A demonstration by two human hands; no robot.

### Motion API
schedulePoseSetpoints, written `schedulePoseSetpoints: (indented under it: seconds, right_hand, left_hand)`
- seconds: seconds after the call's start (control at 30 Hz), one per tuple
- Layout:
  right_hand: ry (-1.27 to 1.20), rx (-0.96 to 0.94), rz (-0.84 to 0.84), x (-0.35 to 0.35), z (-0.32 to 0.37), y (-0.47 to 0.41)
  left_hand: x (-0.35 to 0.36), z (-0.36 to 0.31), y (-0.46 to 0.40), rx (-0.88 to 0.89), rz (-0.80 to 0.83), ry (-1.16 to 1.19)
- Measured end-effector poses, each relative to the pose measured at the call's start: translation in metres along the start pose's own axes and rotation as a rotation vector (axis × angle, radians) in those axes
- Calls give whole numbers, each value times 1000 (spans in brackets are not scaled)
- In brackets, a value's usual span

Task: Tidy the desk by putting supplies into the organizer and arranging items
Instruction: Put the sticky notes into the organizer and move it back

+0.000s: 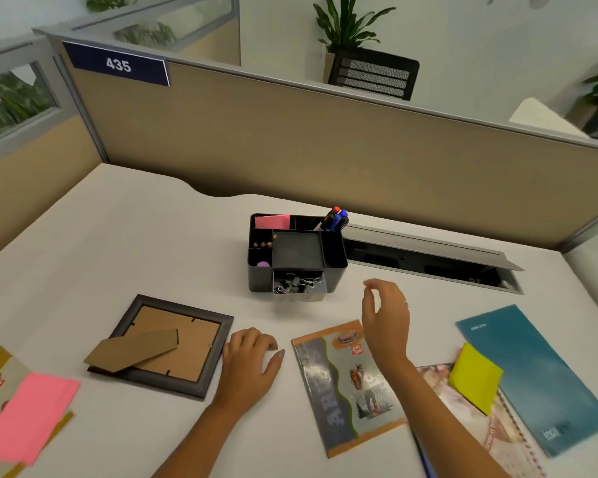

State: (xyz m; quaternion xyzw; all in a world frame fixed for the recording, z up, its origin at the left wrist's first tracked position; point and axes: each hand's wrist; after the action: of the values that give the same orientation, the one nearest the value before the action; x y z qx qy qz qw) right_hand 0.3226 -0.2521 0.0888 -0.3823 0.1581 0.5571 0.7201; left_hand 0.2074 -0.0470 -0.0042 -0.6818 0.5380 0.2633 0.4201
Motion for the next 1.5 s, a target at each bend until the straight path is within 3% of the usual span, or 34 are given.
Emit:
schedulePoseSetpoints:
  seconds: [0.13, 0.27, 0.43, 0.73, 0.87, 1.2, 1.27, 1.37, 1.5]
  right_hand:
    - [190, 171, 21, -34, -66, 31]
    - [458, 596, -3, -62, -120, 58]
    - [434, 840, -72, -90, -149, 71]
    - [365, 876, 40, -115, -162, 61]
    - [280, 897, 15, -126, -161, 51]
    - [-146, 646, -17, -131, -130, 59]
    - [-206, 584, 46, -126, -115, 63]
    - [-307, 502, 170, -116, -88, 74]
    - [-475, 445, 382, -96, -50, 87]
  left_hand:
    - [1, -15, 16, -48, -19, -32]
    - [2, -28, 35, -59, -12, -80]
    - [3, -40, 56, -55, 5, -120]
    - [-1, -54, 84, -70, 26, -157]
    - [-3, -58, 93, -84, 52, -163]
    - [-3, -67, 95, -149, 44, -116]
    - [-4, -76, 84, -229, 3, 4]
    - [-12, -95, 66, -317, -43, 384]
    - [-25, -119, 46, -301, 63, 695]
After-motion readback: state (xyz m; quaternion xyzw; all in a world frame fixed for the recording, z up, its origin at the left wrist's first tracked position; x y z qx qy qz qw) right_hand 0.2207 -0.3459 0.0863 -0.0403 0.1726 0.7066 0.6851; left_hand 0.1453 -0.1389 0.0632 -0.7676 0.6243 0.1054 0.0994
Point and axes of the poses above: each hand's wrist, its own y-axis away from the middle knuckle, its own x-axis out of the palm, z = x × y, and after that the axes turned 8 degrees about x, right-handed
